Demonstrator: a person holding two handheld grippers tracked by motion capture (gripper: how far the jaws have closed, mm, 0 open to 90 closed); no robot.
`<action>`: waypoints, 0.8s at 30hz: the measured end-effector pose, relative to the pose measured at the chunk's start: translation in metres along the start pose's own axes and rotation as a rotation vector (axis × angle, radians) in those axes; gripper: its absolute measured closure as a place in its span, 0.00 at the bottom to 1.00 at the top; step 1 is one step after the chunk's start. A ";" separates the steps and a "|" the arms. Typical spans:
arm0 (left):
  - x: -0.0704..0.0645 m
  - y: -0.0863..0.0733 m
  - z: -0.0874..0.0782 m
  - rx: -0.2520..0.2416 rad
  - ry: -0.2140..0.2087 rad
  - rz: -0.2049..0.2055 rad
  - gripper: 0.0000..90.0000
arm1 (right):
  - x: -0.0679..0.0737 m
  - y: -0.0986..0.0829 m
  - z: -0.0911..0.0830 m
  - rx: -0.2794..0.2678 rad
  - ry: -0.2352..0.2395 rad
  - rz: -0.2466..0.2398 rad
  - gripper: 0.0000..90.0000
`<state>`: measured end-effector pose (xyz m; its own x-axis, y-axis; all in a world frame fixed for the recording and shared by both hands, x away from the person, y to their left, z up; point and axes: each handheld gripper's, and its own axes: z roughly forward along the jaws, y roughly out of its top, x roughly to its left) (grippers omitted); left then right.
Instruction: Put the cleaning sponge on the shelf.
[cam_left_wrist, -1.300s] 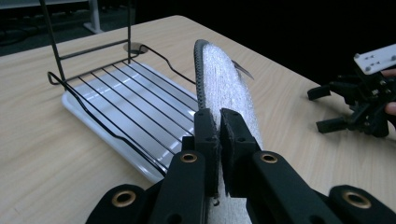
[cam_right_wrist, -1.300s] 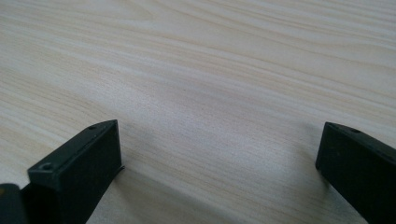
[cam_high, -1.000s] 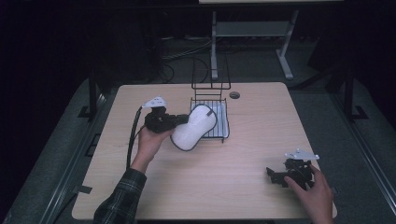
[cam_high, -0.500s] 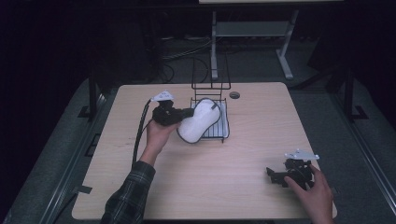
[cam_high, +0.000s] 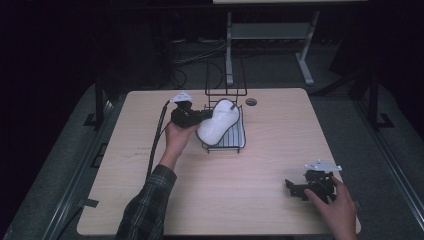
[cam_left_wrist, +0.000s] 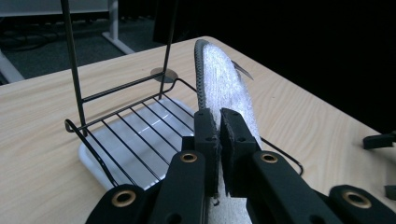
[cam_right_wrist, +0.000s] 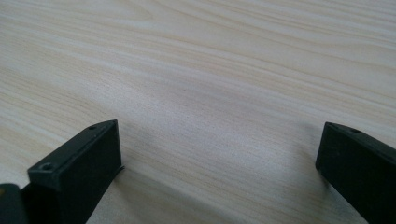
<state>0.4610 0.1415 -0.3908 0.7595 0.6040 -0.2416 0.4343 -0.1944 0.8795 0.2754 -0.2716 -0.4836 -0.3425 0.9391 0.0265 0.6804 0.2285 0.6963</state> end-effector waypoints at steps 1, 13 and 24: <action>0.001 0.001 0.003 0.004 0.003 0.005 0.96 | 0.000 0.000 0.000 0.000 0.000 0.000 0.00; 0.018 0.003 0.025 0.023 0.013 -0.037 0.96 | 0.000 0.000 0.000 0.000 0.000 0.000 0.00; 0.027 -0.005 0.033 0.040 0.023 -0.060 0.93 | 0.000 0.000 0.000 0.000 0.000 0.000 0.00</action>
<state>0.4957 0.1334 -0.4153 0.7206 0.6326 -0.2837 0.4982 -0.1879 0.8465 0.2755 -0.2716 -0.4837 -0.3427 0.9391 0.0262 0.6804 0.2289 0.6962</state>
